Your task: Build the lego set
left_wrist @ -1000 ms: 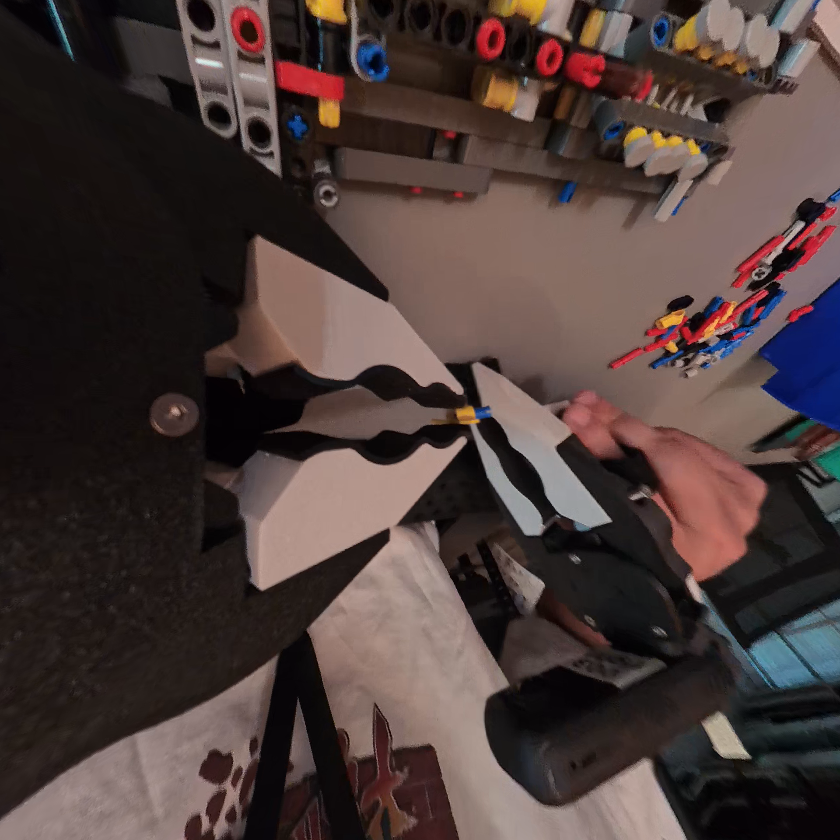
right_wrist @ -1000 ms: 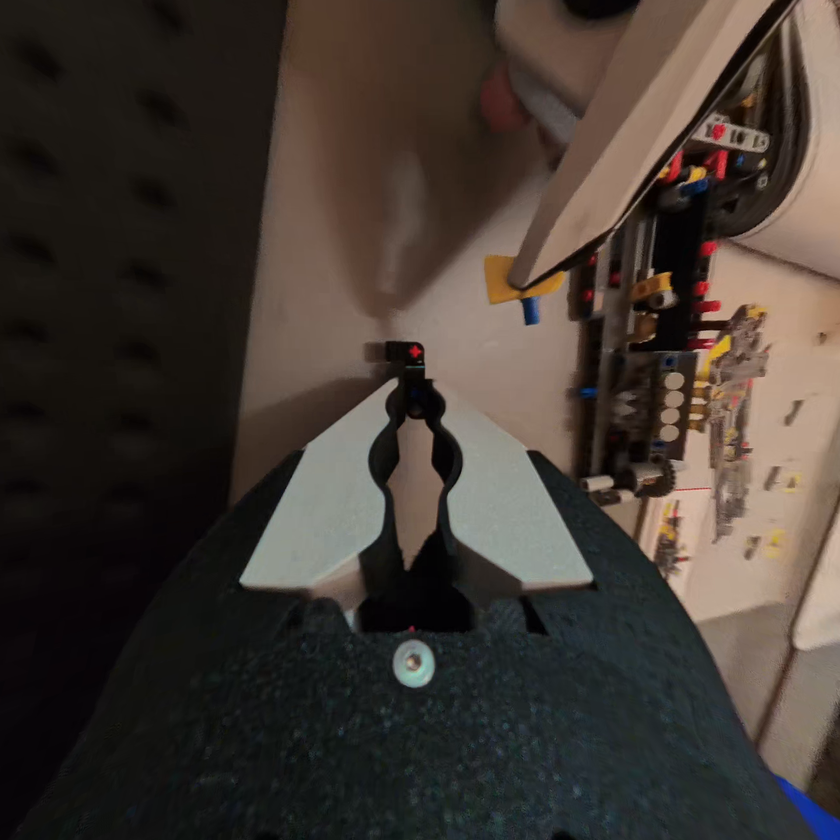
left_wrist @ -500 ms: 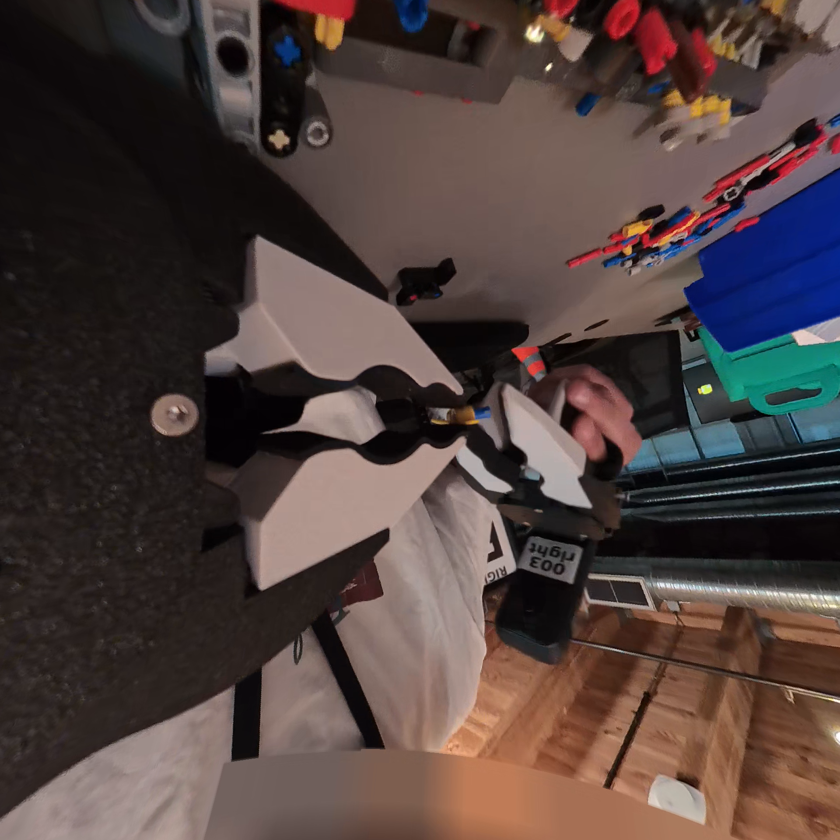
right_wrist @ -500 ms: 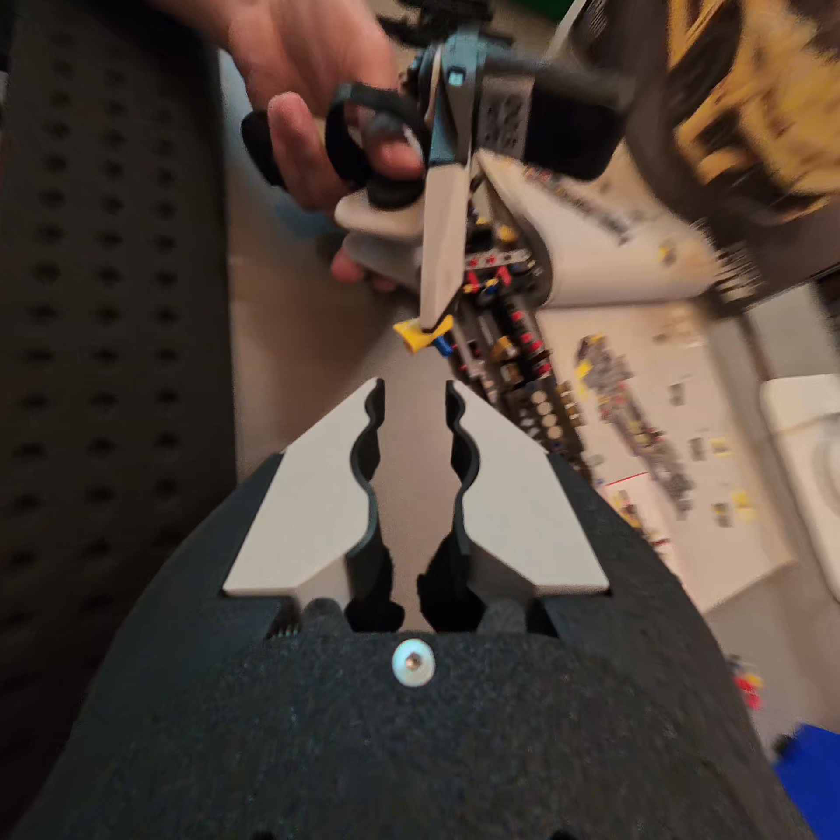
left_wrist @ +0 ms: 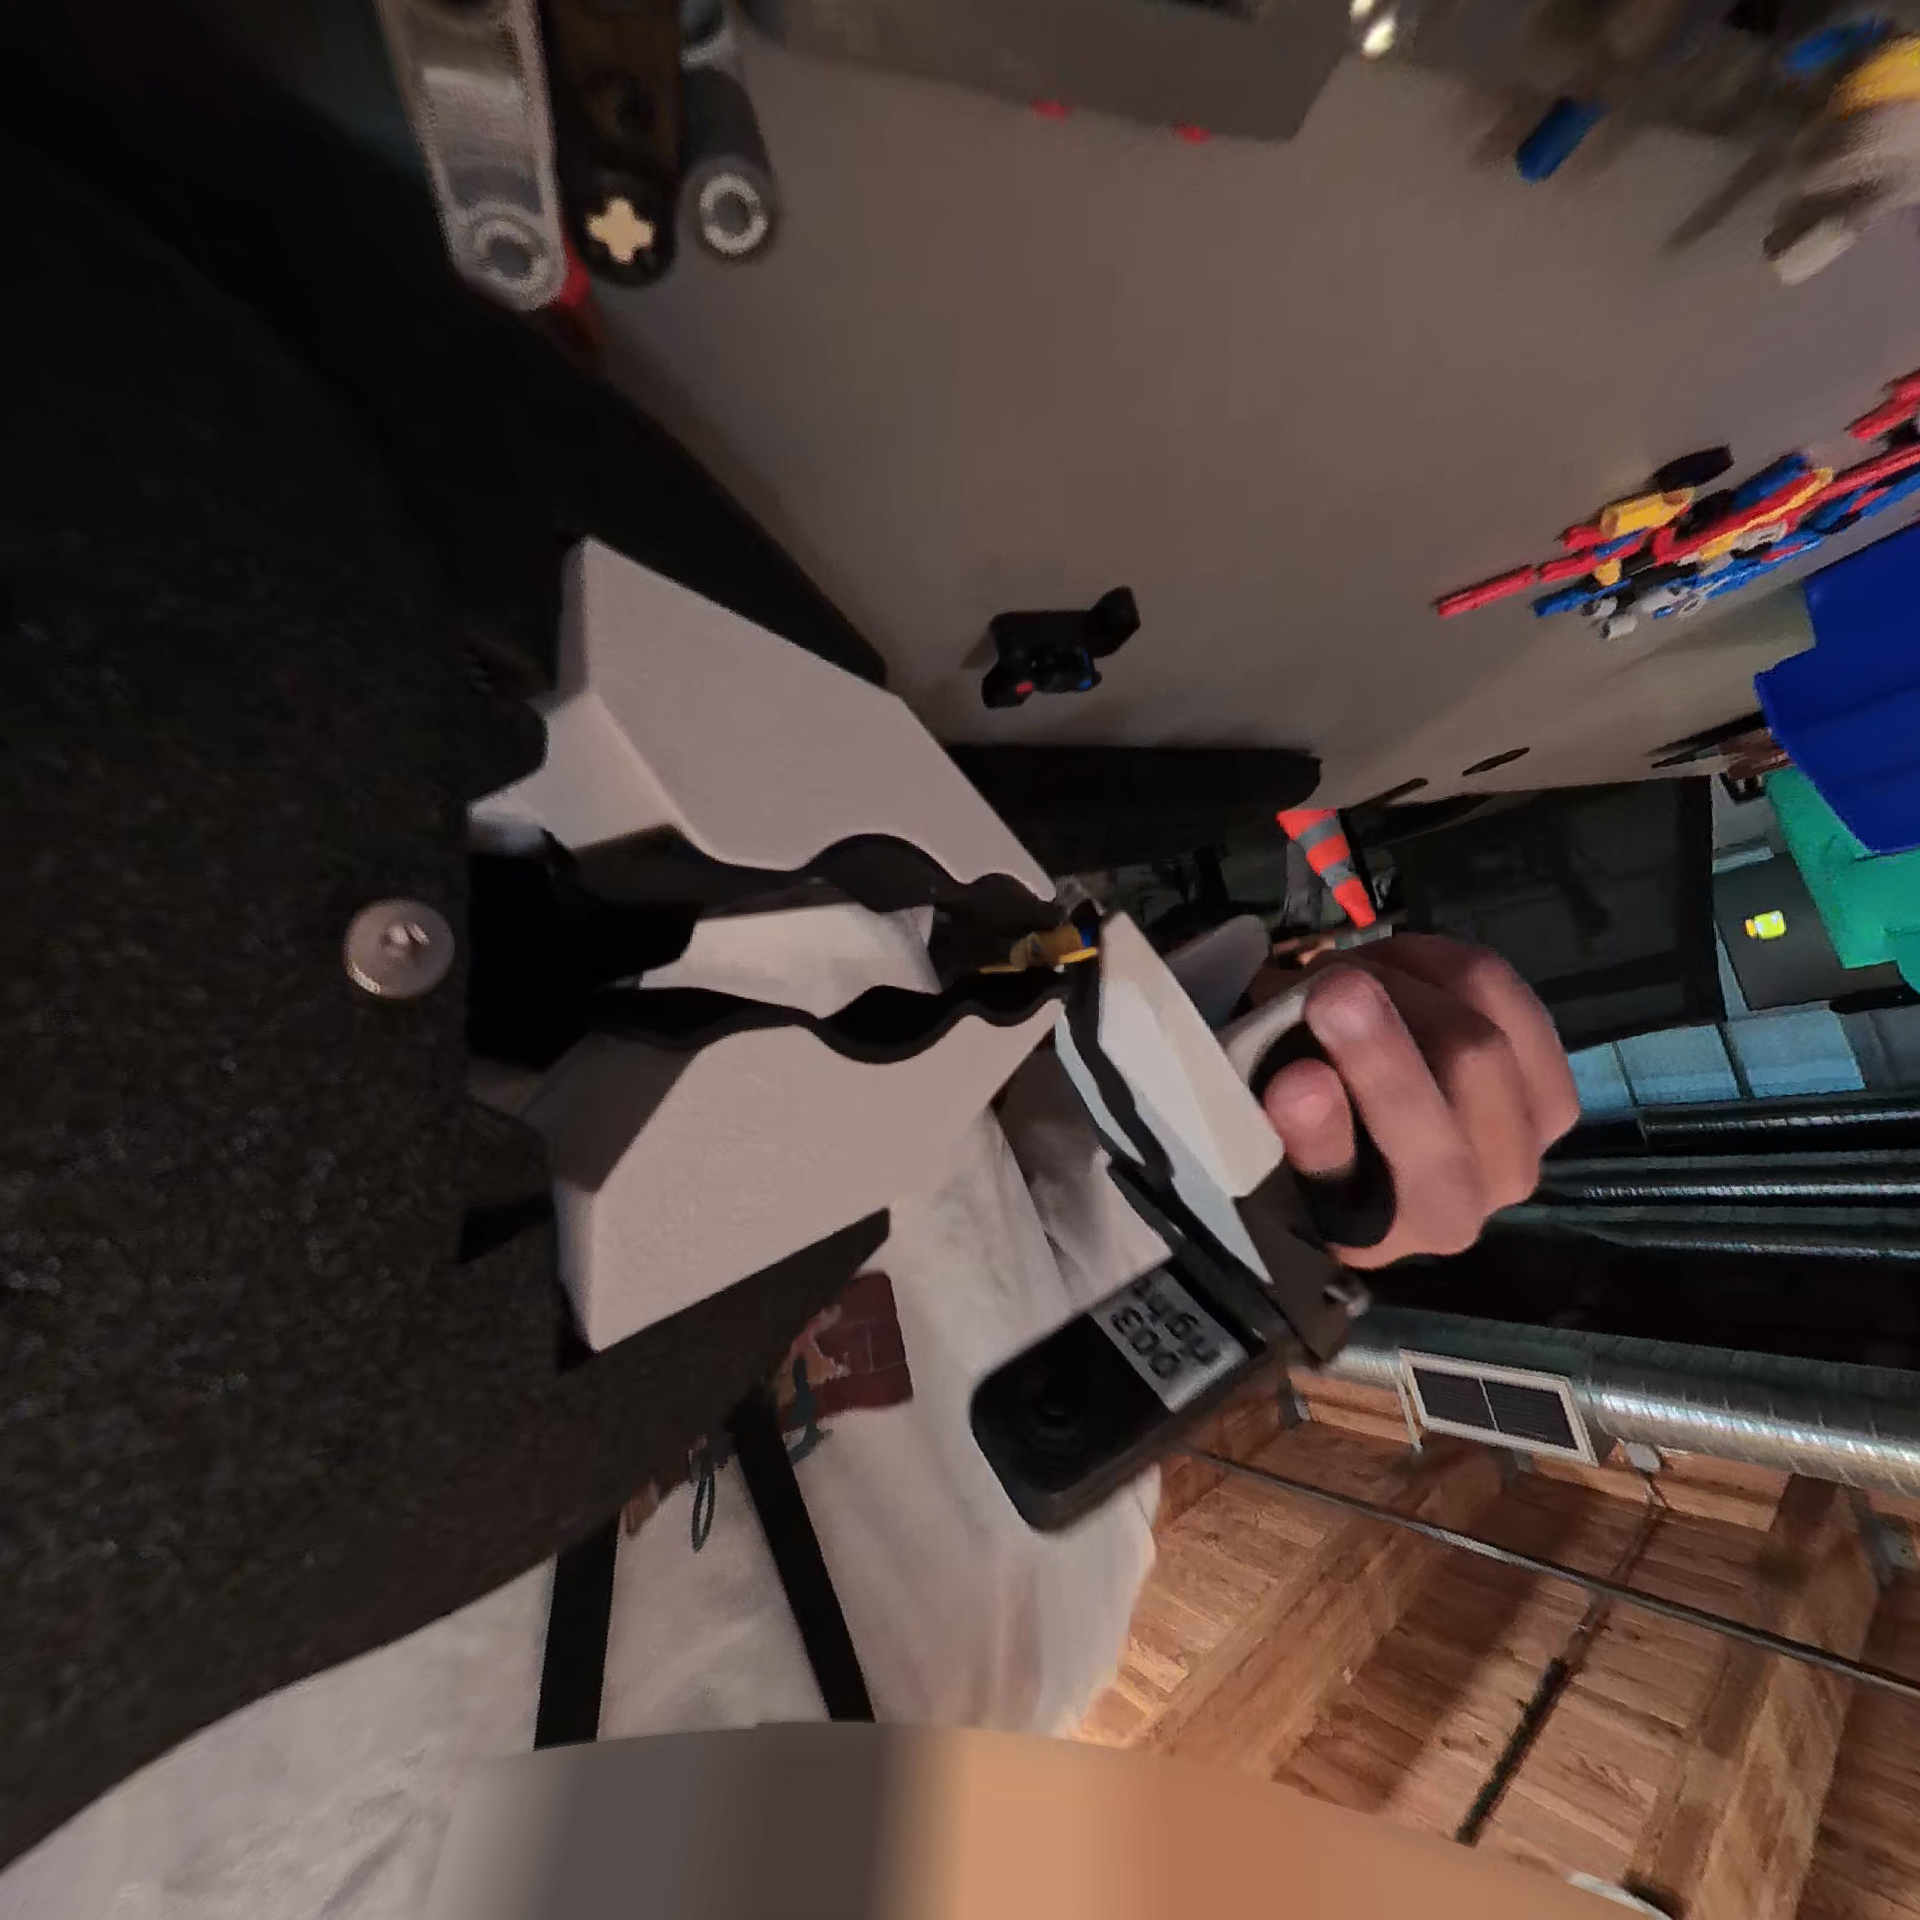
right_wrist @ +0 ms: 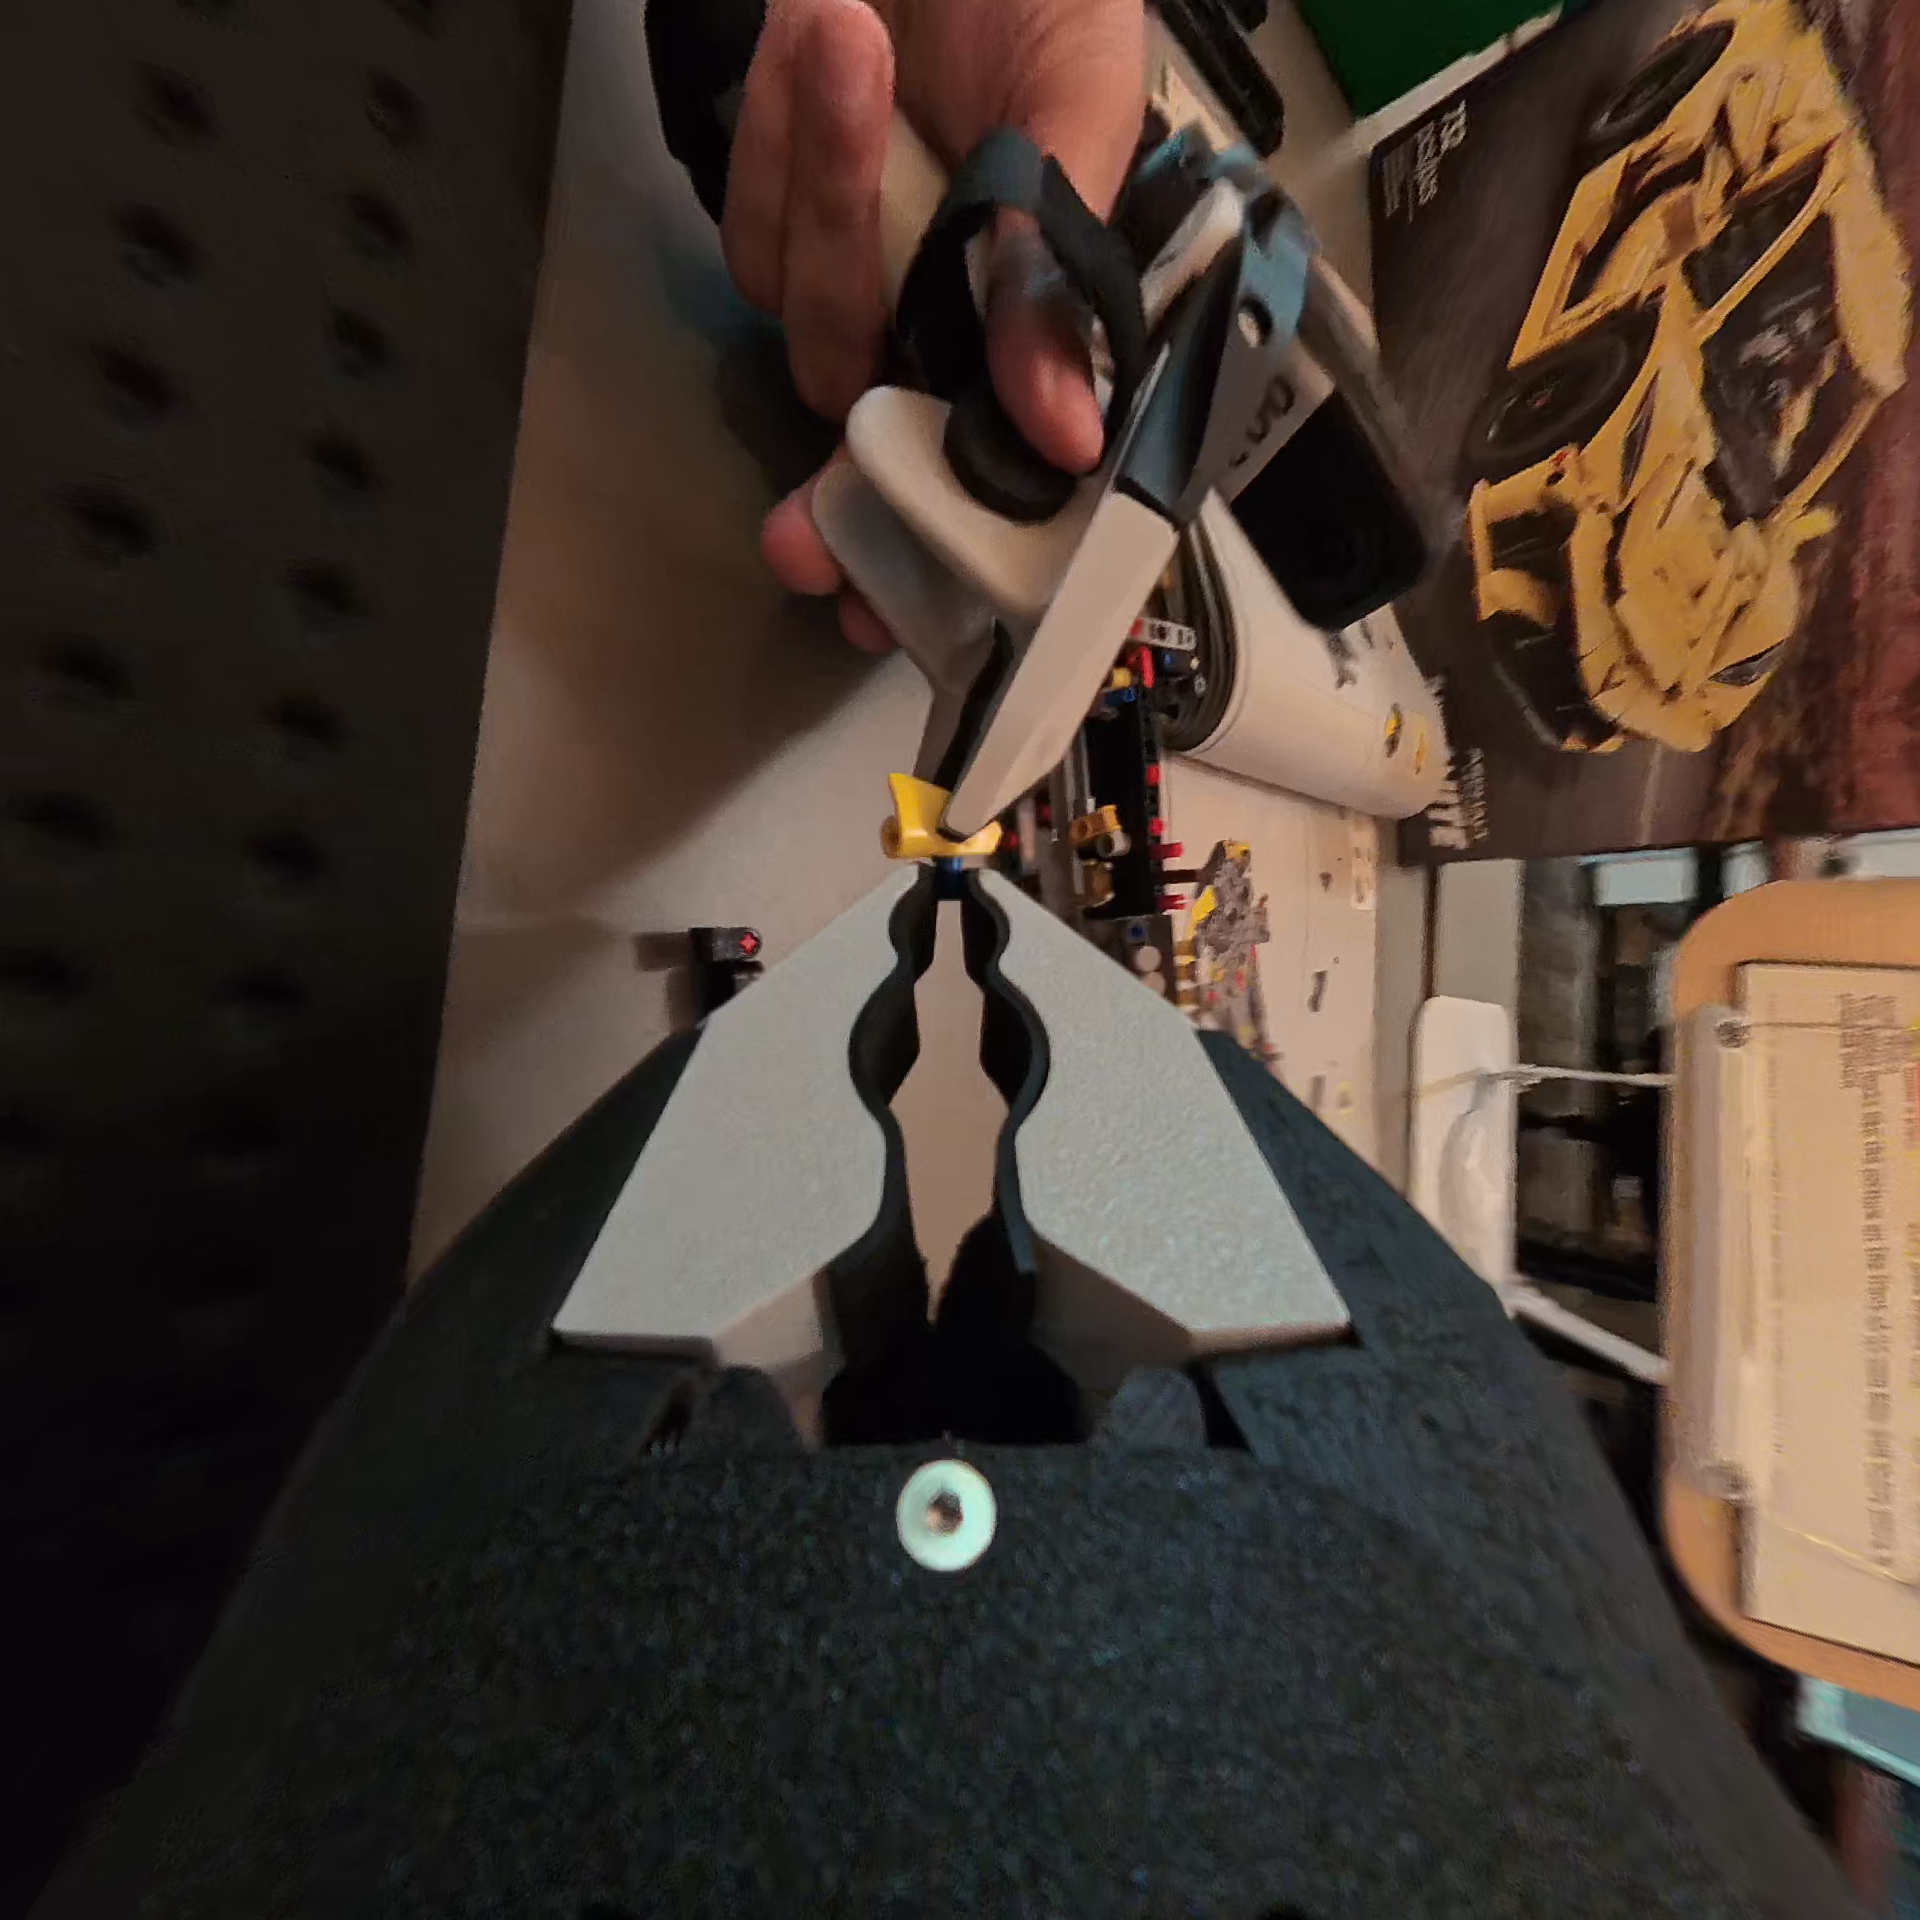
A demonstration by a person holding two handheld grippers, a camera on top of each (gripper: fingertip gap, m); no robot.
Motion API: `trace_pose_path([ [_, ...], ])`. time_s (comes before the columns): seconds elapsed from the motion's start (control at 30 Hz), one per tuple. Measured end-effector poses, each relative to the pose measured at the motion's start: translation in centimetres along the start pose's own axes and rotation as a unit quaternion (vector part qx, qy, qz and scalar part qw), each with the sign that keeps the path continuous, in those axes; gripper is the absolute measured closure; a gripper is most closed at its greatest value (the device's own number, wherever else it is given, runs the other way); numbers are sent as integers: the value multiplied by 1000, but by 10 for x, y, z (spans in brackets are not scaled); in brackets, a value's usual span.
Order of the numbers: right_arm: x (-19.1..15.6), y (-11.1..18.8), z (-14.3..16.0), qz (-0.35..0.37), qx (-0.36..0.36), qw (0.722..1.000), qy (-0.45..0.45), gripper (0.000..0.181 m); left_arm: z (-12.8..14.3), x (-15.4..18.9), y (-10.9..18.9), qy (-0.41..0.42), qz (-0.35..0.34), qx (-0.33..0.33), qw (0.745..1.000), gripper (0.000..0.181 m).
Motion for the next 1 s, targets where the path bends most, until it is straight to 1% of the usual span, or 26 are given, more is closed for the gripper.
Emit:
trace_pose_path([
  [0.03, 1, -1, 1, -13, 4, 1000, -28, 178, -1, 1, 0, -23, -13, -4, 1000, 172],
  [0.1, 1, -2, 4, -54, 24, 993, -101, 178, -7, 6, 2, -80, -34, -5, 996, 155],
  [0.13, 1, -4, 7, -84, 33, 984, -152, 178, -12, 9, 5, -111, -47, -3, 993, 150],
  [0.2, -1, -7, 16, -157, 45, 951, -264, 178, -20, 12, 14, -187, -85, -3, 979, 148],
  [0.23, -3, -7, 18, -195, 62, 926, -317, 178, -23, 15, 18, -231, -104, -11, 967, 149],
  [0.27, -7, -7, 19, -251, 68, 890, -375, 178, -23, 17, 20, -278, -122, -28, 952, 149],
  [0.3, -6, -6, 18, -287, 82, 855, -424, 178, -20, 17, 21, -326, -140, -52, 933, 149],
  [0.33, -3, -3, 13, -317, 117, 818, -466, 178, -15, 18, 19, -374, -154, -78, 911, 150],
  [0.37, -3, 0, 9, -362, 137, 774, -501, 179, -9, 19, 16, -417, -159, -101, 889, 150],
  [0.4, -3, 2, 8, -394, 139, 740, -527, 179, -3, 21, 12, -449, -159, -119, 871, 150],
  [0.43, -2, 1, 8, -406, 143, 723, -541, 179, 2, 23, 8, -470, -154, -128, 860, 153],
  [0.5, -6, 4, 5, -441, 144, 698, -546, 179, 8, 26, 2, -486, -140, -136, 852, 157],
  [0.57, -9, 5, 1, -463, 143, 688, -540, 178, 11, 27, -2, -487, -131, -141, 852, 161],
  [0.63, -11, 3, 0, -460, 133, 699, -531, 178, 16, 29, -5, -484, -113, -147, 855, 163],
  [0.7, -13, 1, -1, -465, 124, 703, -523, 178, 20, 31, -7, -487, -99, -154, 854, 162],
  [0.83, -17, 0, -3, -478, 108, 704, -514, 178, 23, 29, -7, -510, -111, -165, 837, 173],
  [0.93, -18, -1, -3, -481, 97, 706, -511, 179, 25, 27, -7, -517, -112, -174, 831, 175],
  [1.0, -17, -2, -1, -470, 94, 719, -503, 178, 25, 25, -7, -526, -121, -180, 823, 176],
])
Point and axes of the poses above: each gripper's, where its closed fingertips meet, y back along the fingers, z out of its underside, x = y × z across the jaws, the point moved 4 cm from there along y, back along the fingers, and after that the axes turned 13 degrees about -y, right-handed, at the moved point
